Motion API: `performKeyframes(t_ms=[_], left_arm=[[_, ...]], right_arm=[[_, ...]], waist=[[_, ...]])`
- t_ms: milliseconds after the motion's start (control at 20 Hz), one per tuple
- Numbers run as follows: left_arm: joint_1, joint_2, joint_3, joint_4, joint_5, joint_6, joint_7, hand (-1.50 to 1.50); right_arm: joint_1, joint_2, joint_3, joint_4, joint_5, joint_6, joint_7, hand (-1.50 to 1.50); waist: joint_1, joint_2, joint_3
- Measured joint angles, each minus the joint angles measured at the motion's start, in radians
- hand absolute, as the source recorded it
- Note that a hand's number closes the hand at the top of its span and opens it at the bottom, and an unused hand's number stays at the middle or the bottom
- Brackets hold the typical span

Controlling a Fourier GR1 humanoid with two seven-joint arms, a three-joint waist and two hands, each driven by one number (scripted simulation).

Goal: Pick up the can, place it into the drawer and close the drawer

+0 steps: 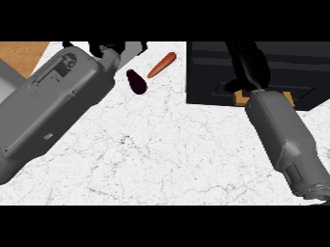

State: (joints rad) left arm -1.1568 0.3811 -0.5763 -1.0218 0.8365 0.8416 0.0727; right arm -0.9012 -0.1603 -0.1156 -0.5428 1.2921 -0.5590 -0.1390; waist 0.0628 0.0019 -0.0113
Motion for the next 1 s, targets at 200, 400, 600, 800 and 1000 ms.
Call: performKeyframes(t_ms=[200, 400, 600, 800, 1000], left_arm=[[0.012, 0.018, 0.005, -0.026, -0.017, 0.001, 0.015, -1.50], [0.029, 0.044, 0.012, -0.060, -0.024, -0.008, 0.034, -1.50], [0.037, 0.055, 0.011, -0.101, -0.036, 0.003, 0.052, -1.50], [0.047, 0.073, 0.010, -0.135, -0.045, 0.000, 0.071, -1.50], [0.054, 0.086, 0.013, -0.157, -0.049, -0.007, 0.082, -1.50]], right_arm=[[-0.076, -0.012, -0.031, 0.109, 0.000, -0.046, 0.002, -1.50], [-0.125, -0.030, -0.054, 0.185, 0.001, -0.091, 0.001, -1.50], [-0.176, -0.047, -0.064, 0.249, 0.009, -0.096, 0.008, -1.50], [-0.218, -0.068, -0.074, 0.300, 0.014, -0.082, 0.018, -1.50], [-0.251, -0.084, -0.078, 0.339, 0.019, -0.059, 0.020, -1.50]], waist=[[0.008, 0.013, 0.008], [0.017, 0.019, 0.011], [0.025, 0.024, 0.013], [0.033, 0.033, 0.018], [0.041, 0.042, 0.021]])
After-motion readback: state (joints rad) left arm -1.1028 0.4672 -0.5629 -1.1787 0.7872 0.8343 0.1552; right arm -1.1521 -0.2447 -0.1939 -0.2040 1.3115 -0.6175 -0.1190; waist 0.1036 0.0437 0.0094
